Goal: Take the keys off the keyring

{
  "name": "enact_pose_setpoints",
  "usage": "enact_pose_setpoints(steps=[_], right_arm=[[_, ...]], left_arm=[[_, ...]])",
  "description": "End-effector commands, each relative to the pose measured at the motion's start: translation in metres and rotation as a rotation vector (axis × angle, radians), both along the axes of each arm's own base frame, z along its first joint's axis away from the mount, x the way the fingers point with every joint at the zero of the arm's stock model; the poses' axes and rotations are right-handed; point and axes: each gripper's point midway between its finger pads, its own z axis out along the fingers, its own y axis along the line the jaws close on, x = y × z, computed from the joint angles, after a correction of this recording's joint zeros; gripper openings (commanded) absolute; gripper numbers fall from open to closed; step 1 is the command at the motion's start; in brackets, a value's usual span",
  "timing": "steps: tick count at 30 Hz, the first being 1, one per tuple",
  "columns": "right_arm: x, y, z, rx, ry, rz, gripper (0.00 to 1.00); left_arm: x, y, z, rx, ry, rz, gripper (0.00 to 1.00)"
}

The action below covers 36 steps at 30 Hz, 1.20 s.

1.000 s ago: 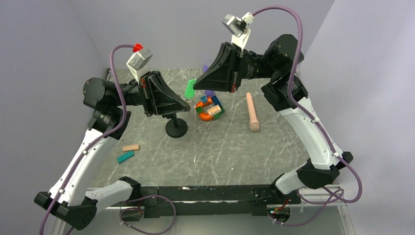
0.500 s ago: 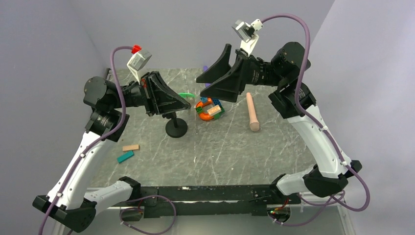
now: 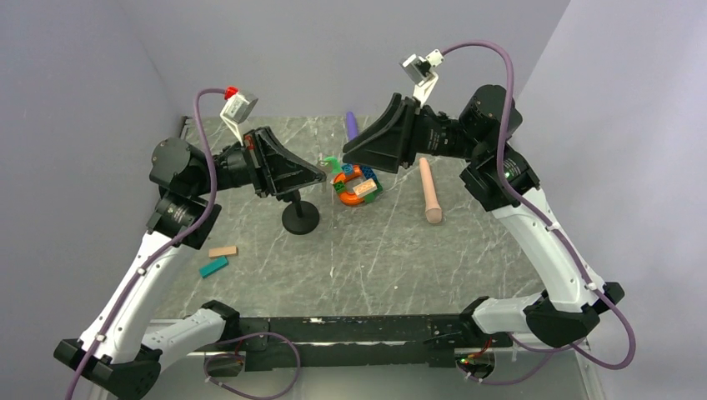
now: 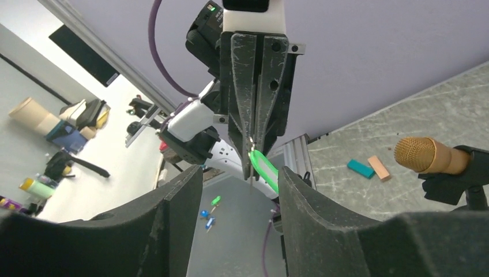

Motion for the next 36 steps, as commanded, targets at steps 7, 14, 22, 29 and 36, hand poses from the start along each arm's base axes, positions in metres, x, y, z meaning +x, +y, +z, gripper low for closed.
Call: enact_pose_setpoints(steps=[7,14,22,29,36], right_arm=[[-0.013,-0.001,-0.003,0.033,0.087,0.075,0.37],[-0.002,0.008,-0.027,-0.004,0.223,0.075,0.49],[0.017,0.019,-0.059,-0.076,0.402,0.043,0.53],[0.026,0.023,-0.087,-0.134,0.507,-0.001,0.45],[0.031,0.023,-0.097,-0.142,0.546,-0.029,0.43]], left_arm=[[0.029,0.007,-0.009,0.010,0.178,0.208,0.00],[0.051,0.014,-0.054,0.061,0.541,0.346,0.00],[0.046,0.006,-0.063,-0.021,0.687,0.250,0.00],[0.046,0.005,-0.052,-0.017,0.662,0.239,0.00],[0.048,0.002,-0.044,-0.032,0.662,0.224,0.00]])
